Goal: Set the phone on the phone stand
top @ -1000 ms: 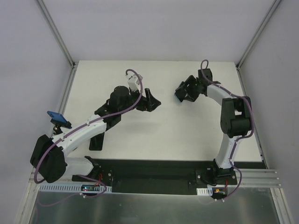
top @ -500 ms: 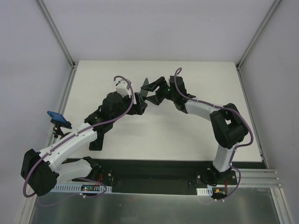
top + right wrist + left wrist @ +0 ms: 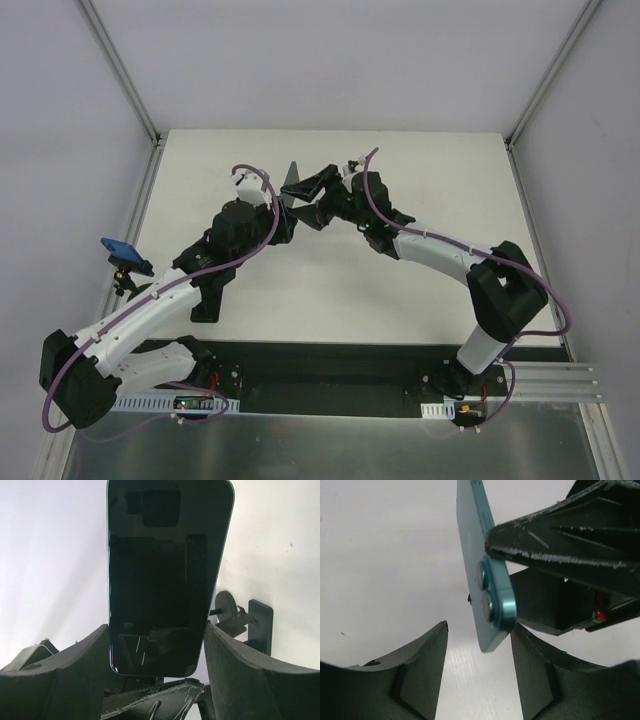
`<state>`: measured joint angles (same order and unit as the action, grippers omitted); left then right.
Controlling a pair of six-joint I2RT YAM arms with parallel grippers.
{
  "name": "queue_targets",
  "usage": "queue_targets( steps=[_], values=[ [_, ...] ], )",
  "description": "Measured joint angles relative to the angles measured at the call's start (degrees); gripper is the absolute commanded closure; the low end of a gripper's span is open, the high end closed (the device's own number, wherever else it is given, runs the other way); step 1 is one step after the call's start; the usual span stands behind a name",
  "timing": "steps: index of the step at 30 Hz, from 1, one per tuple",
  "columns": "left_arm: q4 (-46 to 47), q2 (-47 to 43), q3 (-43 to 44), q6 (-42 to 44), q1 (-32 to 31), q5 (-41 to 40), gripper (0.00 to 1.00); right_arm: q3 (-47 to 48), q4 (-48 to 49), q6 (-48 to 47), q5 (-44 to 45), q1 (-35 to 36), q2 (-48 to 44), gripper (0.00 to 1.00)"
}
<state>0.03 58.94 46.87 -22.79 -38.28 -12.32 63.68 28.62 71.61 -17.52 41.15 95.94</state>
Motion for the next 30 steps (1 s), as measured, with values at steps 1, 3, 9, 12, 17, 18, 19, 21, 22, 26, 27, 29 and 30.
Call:
queue_targets(
  steps=[1,3,9,12,17,18,19,21,22,26,27,29,30],
  values=[
    [0.00,-0.04,0.00,0.07,0.00,-0.15,0.49,0.00,0.00,-0.02,0.20,0.63,0.00,0.99],
    [0.00,-0.28,0.00,0.17,0.00,-0.28,0.52,0.00,0.00,-0.09,0.59,1.75,0.00,0.99],
    [-1.27,-2.56,0.02,1.29,0.00,-1.75,0.89,0.00,-0.17,-0.15,1.38,3.10,-0.02,0.99],
    [-2.93,-3.85,0.20,2.36,-0.02,-2.25,1.00,-0.15,-0.35,-0.28,2.51,3.89,-0.39,0.93],
    [-6.58,-6.47,0.74,2.54,-0.39,-2.86,1.00,-0.39,-1.14,-0.96,4.46,5.66,-1.66,0.29],
    [-7.39,-7.39,0.74,1.84,-0.39,-2.95,1.00,-0.39,-1.07,-1.18,4.46,5.92,-1.84,0.23],
    [-8.44,-8.57,0.76,0.07,-0.37,-3.32,1.00,-0.37,-1.01,-2.03,4.26,6.14,-2.12,0.16],
    [-12.04,-11.78,0.87,-3.76,-0.28,-4.57,1.00,-0.24,-0.61,-4.20,4.26,6.27,-2.89,0.00],
    [-13.75,-13.16,1.03,-5.38,-0.28,-5.16,1.00,-0.13,-0.59,-5.25,4.35,6.23,-3.45,0.04],
    [-27.12,-17.03,5.81,-15.37,-0.31,-8.24,1.00,0.17,-1.40,-10.86,6.05,6.05,-7.43,0.04],
    [-30.80,-17.44,7.74,-18.38,-0.31,-8.90,1.00,0.17,-2.03,-12.57,6.86,6.05,-8.96,0.04],
    [-37.35,-18.12,11.45,-23.45,-0.28,-9.86,1.00,0.17,-2.71,-15.98,8.44,6.05,-12.09,0.04],
    [-40.81,-18.58,13.53,-26.47,-0.28,-10.43,1.00,0.22,-2.91,-18.53,9.03,6.05,-13.81,0.04]
  ],
)
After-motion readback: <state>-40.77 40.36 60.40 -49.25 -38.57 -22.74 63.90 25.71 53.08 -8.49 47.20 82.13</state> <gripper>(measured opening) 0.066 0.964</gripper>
